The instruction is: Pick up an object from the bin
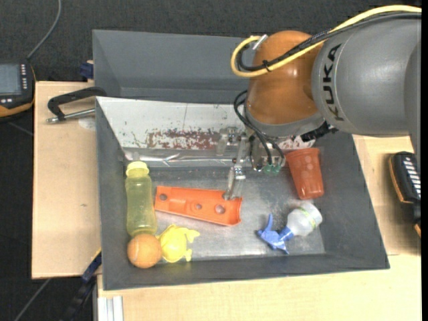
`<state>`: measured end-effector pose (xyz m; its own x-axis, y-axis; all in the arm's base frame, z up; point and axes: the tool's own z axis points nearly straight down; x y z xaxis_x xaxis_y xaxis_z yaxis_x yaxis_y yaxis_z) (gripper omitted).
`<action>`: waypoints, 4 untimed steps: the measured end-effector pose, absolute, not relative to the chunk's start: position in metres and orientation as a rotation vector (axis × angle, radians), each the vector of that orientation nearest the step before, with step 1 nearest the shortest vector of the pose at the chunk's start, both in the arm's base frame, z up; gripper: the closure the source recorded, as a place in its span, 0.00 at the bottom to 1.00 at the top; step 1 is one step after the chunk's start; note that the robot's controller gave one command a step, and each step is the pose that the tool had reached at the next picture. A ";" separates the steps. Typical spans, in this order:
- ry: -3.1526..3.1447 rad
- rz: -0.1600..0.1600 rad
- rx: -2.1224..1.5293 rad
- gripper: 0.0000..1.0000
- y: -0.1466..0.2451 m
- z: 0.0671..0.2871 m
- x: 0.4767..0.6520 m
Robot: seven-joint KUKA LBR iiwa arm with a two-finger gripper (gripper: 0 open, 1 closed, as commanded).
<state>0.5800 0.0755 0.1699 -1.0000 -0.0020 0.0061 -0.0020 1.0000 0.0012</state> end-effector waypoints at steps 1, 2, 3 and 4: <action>-3.144 -0.003 0.001 0.00 0.075 0.175 0.582; -3.145 -0.004 0.089 0.00 0.073 0.128 0.558; -3.138 -0.003 -0.032 0.00 0.091 0.103 0.547; -3.145 -0.006 -0.037 1.00 0.112 0.077 0.548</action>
Offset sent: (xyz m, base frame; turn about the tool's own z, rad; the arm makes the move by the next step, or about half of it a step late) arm -0.0416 -0.0054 -0.0799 -0.0924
